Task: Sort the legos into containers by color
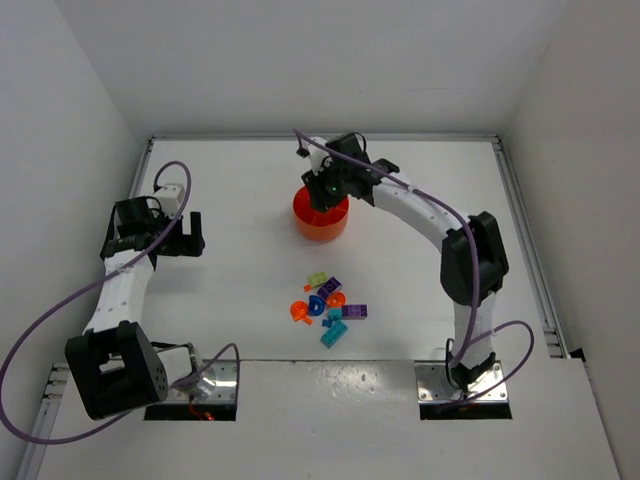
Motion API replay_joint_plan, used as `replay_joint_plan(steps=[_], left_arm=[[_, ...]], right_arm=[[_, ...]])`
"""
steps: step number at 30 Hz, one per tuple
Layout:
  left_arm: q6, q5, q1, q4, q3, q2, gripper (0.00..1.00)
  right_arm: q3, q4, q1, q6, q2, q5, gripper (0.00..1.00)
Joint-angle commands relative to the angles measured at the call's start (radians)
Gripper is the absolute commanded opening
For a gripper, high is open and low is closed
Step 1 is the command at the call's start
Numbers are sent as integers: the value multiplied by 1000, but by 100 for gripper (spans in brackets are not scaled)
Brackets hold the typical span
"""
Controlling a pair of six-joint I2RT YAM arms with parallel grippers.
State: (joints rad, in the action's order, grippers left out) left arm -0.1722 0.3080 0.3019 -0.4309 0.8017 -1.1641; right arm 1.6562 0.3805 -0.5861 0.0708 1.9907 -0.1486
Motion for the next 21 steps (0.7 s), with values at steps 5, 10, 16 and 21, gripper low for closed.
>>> replay_joint_plan(steps=[5,10,16,21], left_arm=[[8,42,20,27,37,3,100],[28,52,20,37,48,-6,100],[28,52,20,37,48,-6,100],[19,52,20,37,37,13,100]], right_arm=[[-140,396,-64,-361,-190,-200,41],[-301,315,-171,-381,-227,-103,49],[-319,230,-268,-382,-169,29,49],[-239,209,-301,-373,-104,60,49]])
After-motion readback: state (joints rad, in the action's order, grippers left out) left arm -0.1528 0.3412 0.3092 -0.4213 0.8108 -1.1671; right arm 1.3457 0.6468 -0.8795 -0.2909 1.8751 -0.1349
